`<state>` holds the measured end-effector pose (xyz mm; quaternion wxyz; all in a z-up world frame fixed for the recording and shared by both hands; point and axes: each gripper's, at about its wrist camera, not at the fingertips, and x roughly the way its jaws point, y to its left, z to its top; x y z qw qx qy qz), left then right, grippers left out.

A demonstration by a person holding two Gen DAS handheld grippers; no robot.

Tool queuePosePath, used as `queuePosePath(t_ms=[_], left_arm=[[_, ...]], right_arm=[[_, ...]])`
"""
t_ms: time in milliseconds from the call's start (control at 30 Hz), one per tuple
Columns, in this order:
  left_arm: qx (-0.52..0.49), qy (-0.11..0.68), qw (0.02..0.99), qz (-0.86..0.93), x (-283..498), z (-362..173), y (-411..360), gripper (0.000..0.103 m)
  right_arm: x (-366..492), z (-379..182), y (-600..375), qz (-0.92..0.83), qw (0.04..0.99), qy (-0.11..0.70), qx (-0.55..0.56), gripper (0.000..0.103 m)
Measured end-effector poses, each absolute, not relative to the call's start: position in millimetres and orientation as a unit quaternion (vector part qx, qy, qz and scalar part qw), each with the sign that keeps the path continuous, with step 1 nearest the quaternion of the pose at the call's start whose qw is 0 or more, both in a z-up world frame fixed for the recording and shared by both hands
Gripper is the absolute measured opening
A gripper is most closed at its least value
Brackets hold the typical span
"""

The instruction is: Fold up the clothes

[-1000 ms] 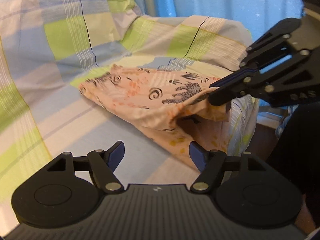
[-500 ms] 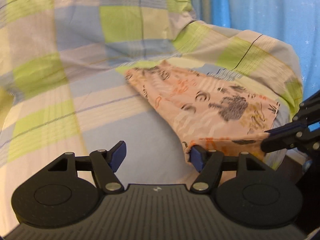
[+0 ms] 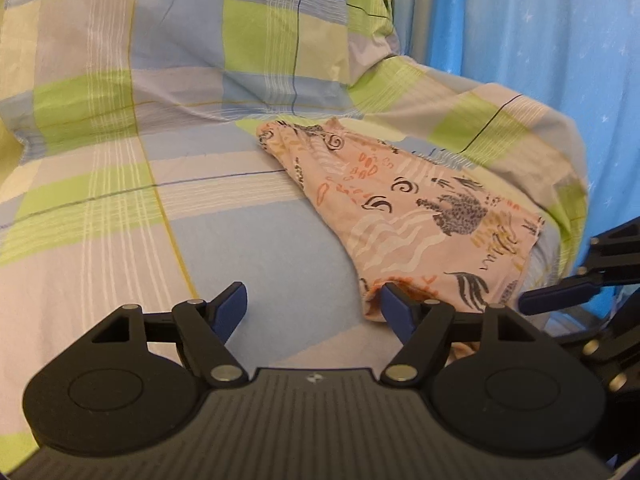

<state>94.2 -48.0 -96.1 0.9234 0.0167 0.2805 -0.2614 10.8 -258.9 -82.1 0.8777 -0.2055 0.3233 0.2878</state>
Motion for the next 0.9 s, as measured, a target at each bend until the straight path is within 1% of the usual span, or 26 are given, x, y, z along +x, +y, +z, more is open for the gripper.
queuePosePath(t_ms=[67, 133, 167, 200, 367, 433, 500, 600, 733, 867, 900], left_arm=[[0.023, 0.278, 0.923, -0.267, 93, -97, -50, 0.070], [0.037, 0.275, 0.923, -0.267, 93, -99, -54, 0.070], [0.047, 0.273, 0.924, -0.265, 93, -99, -56, 0.070], [0.059, 0.270, 0.925, -0.262, 92, -100, -58, 0.070], [0.152, 0.231, 0.929, -0.247, 82, -102, -67, 0.070], [0.186, 0.219, 0.927, -0.241, 79, -104, -71, 0.070], [0.196, 0.215, 0.926, -0.241, 79, -106, -72, 0.070], [0.187, 0.213, 0.927, -0.245, 80, -105, -70, 0.073], [0.188, 0.217, 0.927, -0.243, 81, -106, -68, 0.074], [0.186, 0.213, 0.928, -0.245, 81, -105, -67, 0.074], [0.185, 0.212, 0.928, -0.246, 81, -104, -68, 0.075]], right_arm=[[16, -87, -253, 0.286, 0.879, 0.319, -0.209, 0.035], [23, -93, -250, 0.287, 0.877, 0.320, -0.215, 0.030], [25, -96, -248, 0.284, 0.874, 0.321, -0.227, 0.013], [24, -97, -247, 0.280, 0.873, 0.318, -0.242, 0.000], [5, -88, -246, 0.270, 0.860, 0.297, -0.315, 0.001], [-1, -93, -241, 0.271, 0.848, 0.294, -0.347, 0.001], [-1, -103, -236, 0.275, 0.838, 0.297, -0.365, 0.001], [1, -113, -230, 0.280, 0.839, 0.297, -0.359, 0.003], [6, -109, -237, 0.290, 0.856, 0.308, -0.296, 0.006], [1, -105, -244, 0.288, 0.859, 0.307, -0.292, 0.006], [0, -105, -244, 0.287, 0.859, 0.304, -0.295, 0.008]])
